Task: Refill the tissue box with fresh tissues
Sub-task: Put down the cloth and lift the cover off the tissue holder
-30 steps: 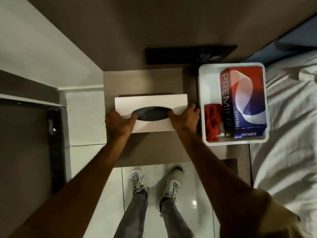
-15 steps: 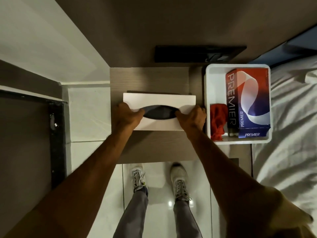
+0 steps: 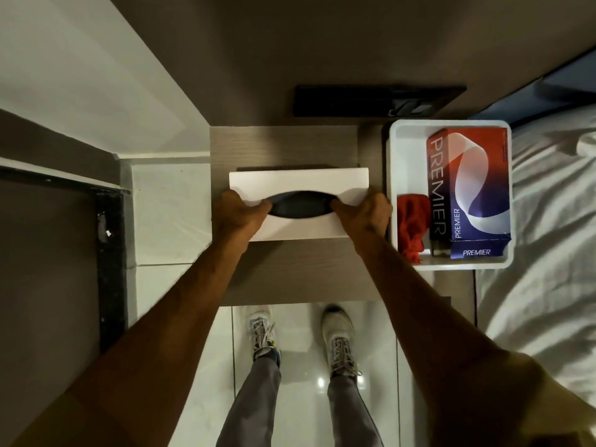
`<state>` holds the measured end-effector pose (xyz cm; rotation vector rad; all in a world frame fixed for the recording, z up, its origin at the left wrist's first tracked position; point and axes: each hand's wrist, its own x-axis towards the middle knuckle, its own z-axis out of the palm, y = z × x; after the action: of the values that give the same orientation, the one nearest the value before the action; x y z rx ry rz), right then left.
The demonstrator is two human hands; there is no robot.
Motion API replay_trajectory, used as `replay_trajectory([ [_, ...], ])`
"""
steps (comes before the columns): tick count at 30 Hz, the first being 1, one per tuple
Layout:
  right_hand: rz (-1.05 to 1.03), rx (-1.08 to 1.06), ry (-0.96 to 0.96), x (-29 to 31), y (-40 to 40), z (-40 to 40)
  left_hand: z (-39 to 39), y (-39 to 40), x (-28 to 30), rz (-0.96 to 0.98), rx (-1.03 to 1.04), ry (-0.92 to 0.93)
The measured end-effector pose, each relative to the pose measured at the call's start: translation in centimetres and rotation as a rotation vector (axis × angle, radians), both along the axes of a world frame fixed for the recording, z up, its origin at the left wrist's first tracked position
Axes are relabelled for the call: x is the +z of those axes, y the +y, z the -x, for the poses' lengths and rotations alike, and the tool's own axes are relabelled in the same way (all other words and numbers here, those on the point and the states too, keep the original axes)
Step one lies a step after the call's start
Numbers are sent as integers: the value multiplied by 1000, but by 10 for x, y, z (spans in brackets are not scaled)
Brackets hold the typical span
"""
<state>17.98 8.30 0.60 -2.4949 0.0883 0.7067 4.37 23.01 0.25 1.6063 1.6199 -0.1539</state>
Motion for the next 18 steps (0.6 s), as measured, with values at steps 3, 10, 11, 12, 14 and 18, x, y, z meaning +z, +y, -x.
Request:
replay_trajectory([
  [3,25,60,-88,5,-2,-1,1,4,0,9,4,-3],
  [10,66,33,-51,6,3,0,0,0,2,6,5,-24],
  [11,64,28,-46,5,4,-1,0,0,2,13,13,-30],
  [12,60,25,-39,4,5,-2,0,0,2,19,21,-35],
  [14,55,20,-14,4,7,-6,0,0,3,25,31,-46],
  [18,54,18,14,1,6,-8,-1,-2,4,17,34,-73],
])
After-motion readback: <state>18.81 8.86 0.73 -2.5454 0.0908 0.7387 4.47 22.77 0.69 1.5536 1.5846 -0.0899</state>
